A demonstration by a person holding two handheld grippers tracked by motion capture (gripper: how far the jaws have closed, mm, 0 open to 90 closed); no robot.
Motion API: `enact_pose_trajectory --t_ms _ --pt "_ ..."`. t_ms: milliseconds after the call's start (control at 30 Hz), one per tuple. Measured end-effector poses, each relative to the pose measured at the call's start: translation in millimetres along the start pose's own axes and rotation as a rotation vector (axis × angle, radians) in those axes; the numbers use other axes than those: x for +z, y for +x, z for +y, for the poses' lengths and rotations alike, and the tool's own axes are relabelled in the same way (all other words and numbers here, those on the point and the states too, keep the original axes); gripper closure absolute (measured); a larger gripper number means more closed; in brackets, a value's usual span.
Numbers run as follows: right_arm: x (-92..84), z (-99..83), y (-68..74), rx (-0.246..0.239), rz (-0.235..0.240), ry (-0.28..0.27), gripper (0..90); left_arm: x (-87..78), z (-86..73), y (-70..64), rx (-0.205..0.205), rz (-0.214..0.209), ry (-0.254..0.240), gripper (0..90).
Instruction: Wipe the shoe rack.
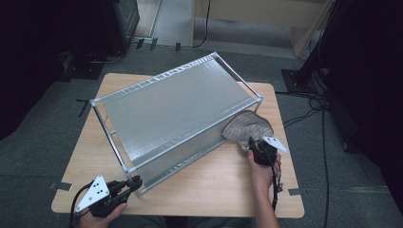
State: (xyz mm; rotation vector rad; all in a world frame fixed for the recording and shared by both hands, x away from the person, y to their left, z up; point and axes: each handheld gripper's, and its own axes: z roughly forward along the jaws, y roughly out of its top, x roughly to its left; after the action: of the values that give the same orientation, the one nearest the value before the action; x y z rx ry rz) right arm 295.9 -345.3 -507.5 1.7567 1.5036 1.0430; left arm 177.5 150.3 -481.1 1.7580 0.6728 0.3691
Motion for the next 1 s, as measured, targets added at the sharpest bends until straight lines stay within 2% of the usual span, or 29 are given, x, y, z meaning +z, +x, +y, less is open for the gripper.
enact_pose_trajectory --t_ms 100,200,267,400,467,533,567,600,700,800,900,967,1000 --pt "0.7 -0.5 6.2 -0.015 0.020 0.020 73.7 -0.1 -0.2 0.3 0.000 -0.003 -0.001 79.6" --pt "-5.5 8.6 11.1 -0.009 0.053 -0.021 73.7 0.0 -0.3 0.3 -0.001 -0.003 -0.003 79.7" --pt "-11.4 18.3 13.7 0.014 0.071 -0.061 73.7 0.0 -0.3 0.3 0.000 -0.003 -0.002 79.6" --pt "-22.6 40.6 19.9 0.020 0.102 -0.164 73.8 -0.1 -0.3 -0.1 0.004 -0.004 -0.002 79.7" --pt "-30.8 50.7 24.6 -0.005 0.136 -0.252 73.7 -0.1 -0.4 -0.1 0.004 -0.003 -0.002 79.7" --pt "-34.8 54.6 29.6 -0.030 0.160 -0.295 73.3 -0.1 -0.6 -0.2 0.002 -0.004 -0.003 79.7" --pt "-34.2 54.7 32.4 -0.049 0.172 -0.295 72.9 -0.2 -0.6 -0.2 0.003 -0.005 -0.002 79.7" --pt "-32.0 53.7 34.3 -0.049 0.180 -0.281 72.5 -0.2 -0.6 -0.5 0.005 -0.007 -0.001 79.7" --pt "-13.6 42.2 39.5 -0.101 0.181 -0.172 71.1 -0.1 -0.6 -1.3 0.004 -0.009 -0.001 79.7" --pt "9.2 23.2 41.4 -0.125 0.172 -0.034 70.0 -0.1 -0.5 -1.7 0.007 -0.010 -0.001 79.7" --pt "20.2 10.5 44.6 -0.137 0.180 0.033 67.2 -0.1 -0.7 -1.6 0.008 -0.011 -0.002 79.8" --pt "23.9 6.8 48.0 -0.151 0.193 0.071 59.1 -0.1 -0.8 -1.4 0.007 -0.012 -0.002 79.7" --pt "24.3 6.7 49.3 -0.164 0.198 0.072 53.4 -0.1 -0.8 -1.3 0.007 -0.013 -0.003 79.7"
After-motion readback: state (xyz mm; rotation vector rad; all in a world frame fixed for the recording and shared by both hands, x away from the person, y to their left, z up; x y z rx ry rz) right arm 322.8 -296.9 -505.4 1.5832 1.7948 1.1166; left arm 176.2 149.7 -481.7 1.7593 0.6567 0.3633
